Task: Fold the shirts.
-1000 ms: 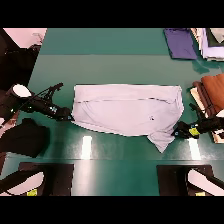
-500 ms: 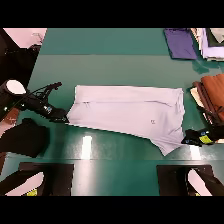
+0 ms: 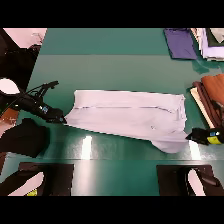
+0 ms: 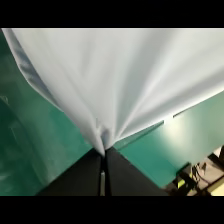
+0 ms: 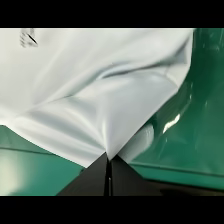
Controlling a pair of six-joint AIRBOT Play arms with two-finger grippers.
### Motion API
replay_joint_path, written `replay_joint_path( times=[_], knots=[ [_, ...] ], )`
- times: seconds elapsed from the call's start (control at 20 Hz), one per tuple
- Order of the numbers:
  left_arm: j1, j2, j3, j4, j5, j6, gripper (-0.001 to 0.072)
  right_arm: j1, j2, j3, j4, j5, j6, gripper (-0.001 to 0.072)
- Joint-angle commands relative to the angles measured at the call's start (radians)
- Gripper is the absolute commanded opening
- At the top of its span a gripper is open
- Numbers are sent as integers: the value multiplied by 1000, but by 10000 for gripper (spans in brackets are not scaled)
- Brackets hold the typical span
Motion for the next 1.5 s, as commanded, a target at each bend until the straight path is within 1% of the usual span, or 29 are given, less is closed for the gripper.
replay_joint_path(
  times=[0.0,0.25,0.4,0.6,0.75,0.9,1.05,1.1,1.15,1.2,1.25,1.3,1.35,1.45],
  knots=[
    [0,-22,23,-18,115,-5,22,2,-115,122,35,-57,3,10],
    [0,-141,106,-54,266,-3,22,115,-346,309,30,-151,0,10],
    [0,-244,164,-90,308,9,23,175,-476,411,23,-197,2,10],
    [0,-365,272,-90,359,24,22,190,-628,509,26,-201,13,10],
    [0,-423,325,-91,401,24,23,190,-708,554,26,-212,13,11],
    [0,-448,335,-90,470,25,23,190,-767,589,27,-230,13,11],
    [0,-449,336,-90,547,24,26,190,-816,623,48,-297,13,13],
    [0,-449,336,-90,564,23,167,190,-832,637,79,-330,13,15],
    [0,-449,336,-91,574,17,452,188,-848,653,113,-355,13,70],
    [0,-449,336,-91,576,2,632,181,-866,672,145,-378,13,316],
    [0,-448,336,-90,576,-3,623,179,-880,692,168,-388,13,525],
    [3,-445,336,-89,570,-3,623,178,-889,714,173,-388,13,559],
    [8,-443,344,-89,545,-3,623,174,-890,733,173,-373,12,558],
    [9,-443,381,-83,432,-1,622,152,-869,746,169,-302,-27,557]
  ],
)
